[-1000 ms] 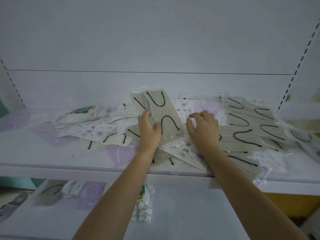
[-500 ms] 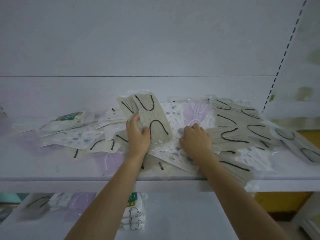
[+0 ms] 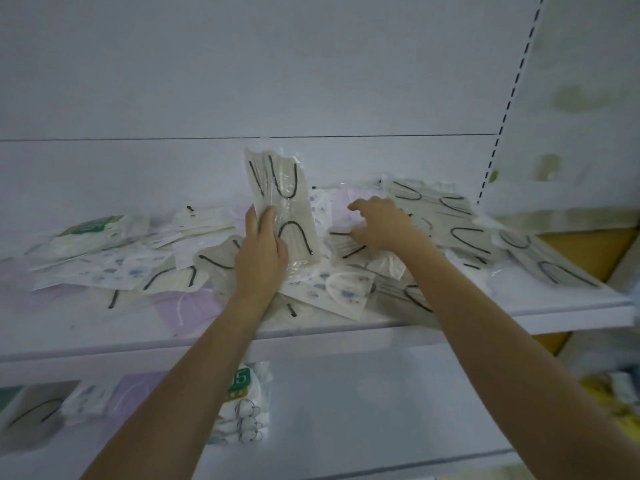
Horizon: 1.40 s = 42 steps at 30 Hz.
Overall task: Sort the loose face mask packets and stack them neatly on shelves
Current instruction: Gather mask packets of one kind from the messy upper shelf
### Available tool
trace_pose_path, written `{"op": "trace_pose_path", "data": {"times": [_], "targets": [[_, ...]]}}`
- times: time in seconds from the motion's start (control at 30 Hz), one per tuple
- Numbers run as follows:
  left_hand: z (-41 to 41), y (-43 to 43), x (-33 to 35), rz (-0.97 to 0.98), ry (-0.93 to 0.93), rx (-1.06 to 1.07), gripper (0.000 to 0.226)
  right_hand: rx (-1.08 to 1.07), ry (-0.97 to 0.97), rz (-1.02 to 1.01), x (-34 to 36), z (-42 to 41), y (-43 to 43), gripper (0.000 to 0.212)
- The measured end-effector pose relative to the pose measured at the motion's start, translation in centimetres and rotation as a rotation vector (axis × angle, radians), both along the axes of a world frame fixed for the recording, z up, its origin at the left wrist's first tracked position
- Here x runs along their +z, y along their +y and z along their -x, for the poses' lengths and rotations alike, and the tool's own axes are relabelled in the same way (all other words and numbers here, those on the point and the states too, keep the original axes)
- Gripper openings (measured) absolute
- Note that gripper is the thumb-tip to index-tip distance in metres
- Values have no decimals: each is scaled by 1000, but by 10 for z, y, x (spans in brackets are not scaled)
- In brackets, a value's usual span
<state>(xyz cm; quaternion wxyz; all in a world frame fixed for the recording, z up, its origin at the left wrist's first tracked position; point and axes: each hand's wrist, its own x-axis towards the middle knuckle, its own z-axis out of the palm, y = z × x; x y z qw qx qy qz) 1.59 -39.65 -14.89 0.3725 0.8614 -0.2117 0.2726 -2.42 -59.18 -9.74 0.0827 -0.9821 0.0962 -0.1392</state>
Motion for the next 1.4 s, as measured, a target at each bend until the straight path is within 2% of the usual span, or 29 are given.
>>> {"op": "trace_pose_path", "data": {"times": [0.07,0.1,0.2,0.23,0.27,0.33,0.4,0.47,0.57,0.67,0.77,0.9,0.93,1.0,1.07,1.2,1.33,1.4], "targets": [[1,-2,0,-102,-7,8,51,-52,284,65,0,2,-13,70],[0,-2,-1,-132,-14,-13,53,-54,339,39,-2,3,-18,75],[0,-2,-2,-100,-17,-141,53,-73,291,-53,-4,2,-26,83],[-1,0,-2,-46,-17,-190,53,-84,260,-32,-2,1,-27,76],[-2,1,-2,13,-21,-235,51,-84,223,9,-1,0,-27,60],[-4,4,-3,115,-19,-295,48,-90,100,17,3,0,-26,19],[-6,6,-3,214,8,-284,47,-86,-50,-118,8,0,-24,27],[-8,7,-2,291,3,-225,47,-55,-206,-323,18,-1,-18,26],[-11,5,4,287,-34,-196,47,-15,-398,-712,40,-4,-5,31],[-8,1,13,335,41,-315,43,35,-415,-1089,54,-10,14,36],[-4,0,20,363,97,-425,44,19,-352,-1200,48,-18,39,38],[-5,5,27,289,27,-408,50,11,-415,-1156,37,-29,62,41],[-7,9,29,317,16,-395,51,9,-419,-1140,35,-30,65,43],[-13,23,34,448,20,-348,54,18,-397,-1033,30,-28,66,67],[-21,43,37,583,57,-266,59,89,-360,-849,24,-22,70,68],[-35,85,28,684,151,-107,51,373,-36,-411,7,-11,92,44],[-35,120,11,714,192,3,48,477,257,-65,-16,-17,123,67],[-34,135,4,716,225,32,47,485,328,23,-22,-23,132,69]]}}
